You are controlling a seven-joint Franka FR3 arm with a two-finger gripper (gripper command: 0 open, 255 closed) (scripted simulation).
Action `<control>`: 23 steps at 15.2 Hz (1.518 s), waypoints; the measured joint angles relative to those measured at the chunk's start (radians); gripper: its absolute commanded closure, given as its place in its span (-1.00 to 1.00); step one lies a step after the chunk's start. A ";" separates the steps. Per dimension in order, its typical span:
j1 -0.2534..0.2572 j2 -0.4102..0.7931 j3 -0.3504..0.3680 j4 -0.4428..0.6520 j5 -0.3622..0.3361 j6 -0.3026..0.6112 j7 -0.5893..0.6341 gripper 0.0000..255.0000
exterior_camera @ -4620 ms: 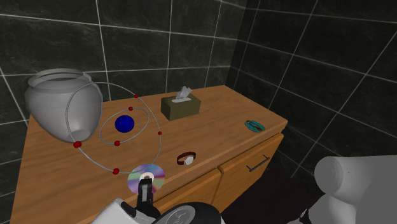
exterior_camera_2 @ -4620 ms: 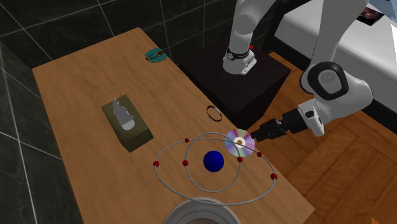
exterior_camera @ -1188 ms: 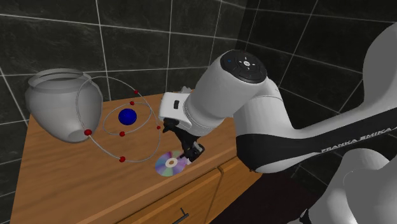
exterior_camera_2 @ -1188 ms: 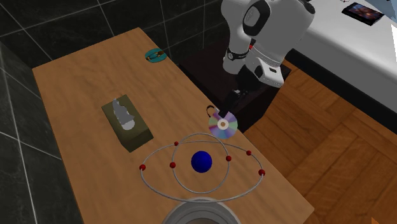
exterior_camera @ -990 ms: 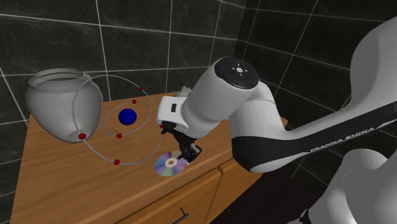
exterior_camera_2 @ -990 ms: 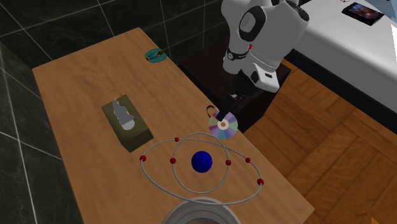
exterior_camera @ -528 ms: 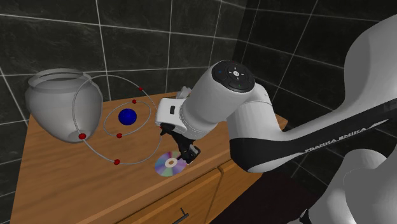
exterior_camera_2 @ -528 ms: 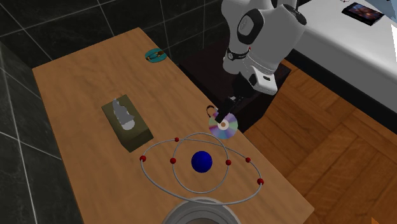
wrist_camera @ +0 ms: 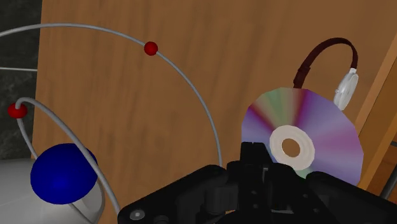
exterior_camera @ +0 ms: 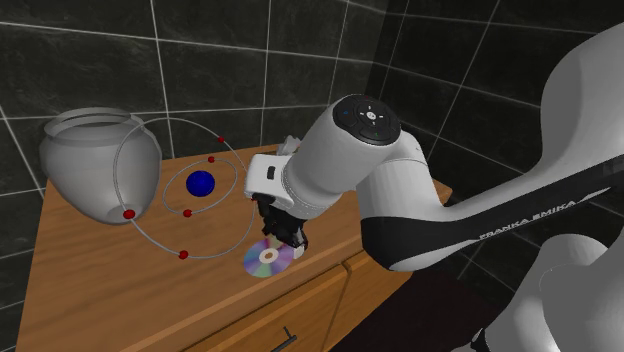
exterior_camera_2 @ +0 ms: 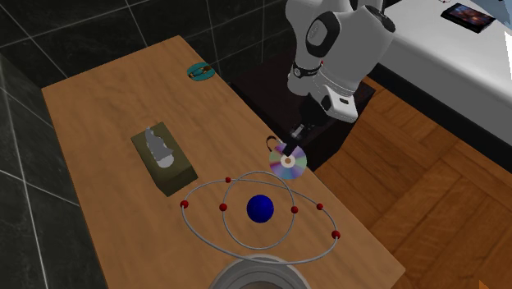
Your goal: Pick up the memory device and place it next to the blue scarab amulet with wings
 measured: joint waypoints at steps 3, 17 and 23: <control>0.000 0.000 0.000 0.000 0.000 0.000 0.000 -1.00; -0.514 -0.329 0.378 -0.519 -0.173 0.965 -0.088 -1.00; -0.688 -0.289 0.579 -0.499 -0.063 1.033 -0.151 -1.00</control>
